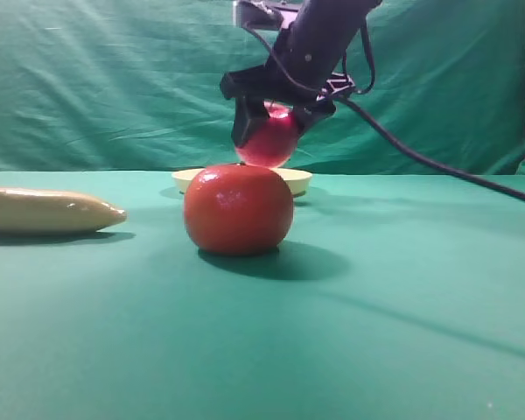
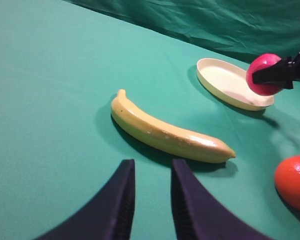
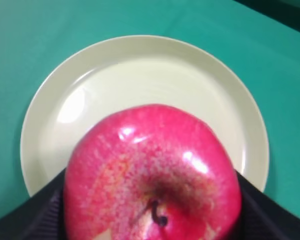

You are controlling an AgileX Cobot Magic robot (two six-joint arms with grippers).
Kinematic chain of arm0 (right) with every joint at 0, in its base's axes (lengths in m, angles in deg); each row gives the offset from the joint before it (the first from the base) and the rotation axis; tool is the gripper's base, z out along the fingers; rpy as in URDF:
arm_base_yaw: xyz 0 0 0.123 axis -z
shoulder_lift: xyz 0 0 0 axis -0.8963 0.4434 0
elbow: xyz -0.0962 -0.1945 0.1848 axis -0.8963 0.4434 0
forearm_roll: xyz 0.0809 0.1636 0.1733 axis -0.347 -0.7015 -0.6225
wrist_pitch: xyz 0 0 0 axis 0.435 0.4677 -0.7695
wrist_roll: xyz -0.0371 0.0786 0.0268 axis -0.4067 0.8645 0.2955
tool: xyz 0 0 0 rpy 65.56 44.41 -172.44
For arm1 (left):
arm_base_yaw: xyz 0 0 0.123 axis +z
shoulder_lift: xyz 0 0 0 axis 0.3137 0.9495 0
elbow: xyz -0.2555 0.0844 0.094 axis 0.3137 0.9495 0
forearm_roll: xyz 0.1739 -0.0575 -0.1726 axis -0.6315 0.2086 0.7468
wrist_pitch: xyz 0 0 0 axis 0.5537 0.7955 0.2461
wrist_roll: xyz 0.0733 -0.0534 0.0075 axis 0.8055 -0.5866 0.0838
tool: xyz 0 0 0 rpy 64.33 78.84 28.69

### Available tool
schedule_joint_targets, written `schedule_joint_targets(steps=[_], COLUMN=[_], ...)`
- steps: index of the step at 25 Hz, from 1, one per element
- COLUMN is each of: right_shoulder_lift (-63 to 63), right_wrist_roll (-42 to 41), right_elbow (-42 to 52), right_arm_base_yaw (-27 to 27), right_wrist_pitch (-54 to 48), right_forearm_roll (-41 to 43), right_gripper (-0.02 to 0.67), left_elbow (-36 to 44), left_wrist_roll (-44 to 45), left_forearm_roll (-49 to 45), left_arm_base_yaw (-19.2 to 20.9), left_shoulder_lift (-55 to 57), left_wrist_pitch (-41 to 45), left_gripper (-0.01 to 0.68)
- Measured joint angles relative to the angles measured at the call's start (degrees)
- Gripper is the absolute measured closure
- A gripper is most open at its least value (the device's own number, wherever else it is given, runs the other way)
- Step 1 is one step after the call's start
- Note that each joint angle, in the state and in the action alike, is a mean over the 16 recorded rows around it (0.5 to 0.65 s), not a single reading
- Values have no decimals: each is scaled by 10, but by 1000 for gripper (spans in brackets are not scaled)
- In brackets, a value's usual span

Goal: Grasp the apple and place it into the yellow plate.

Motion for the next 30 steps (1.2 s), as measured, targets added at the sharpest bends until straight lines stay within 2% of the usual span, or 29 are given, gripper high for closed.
schedule_joint_targets(steps=[9,12,16,25,30], right_shoulder_lift=[-20,-47,-99,-258,-345], right_wrist_roll=[0,0,0,24,47], right_elbow=[-4,-7,-11,-17,0], right_arm_base_yaw=[-1,-1,-1,-1,-1], right_wrist_pitch=[-14,-32,-68,-165,-211], right_forearm_roll=[13,22,36,54,54], right_gripper=[16,34,130,482,617], left_elbow=[0,0,0,0,0], left_wrist_roll=[0,0,0,0,0], left_forearm_roll=[0,0,0,0,0], left_arm_base_yaw=[0,0,0,0,0], left_shoulder_lift=[0,0,0,0,0], left_wrist_pitch=[0,0,0,0,0], left_gripper=[516,516,516,516,516])
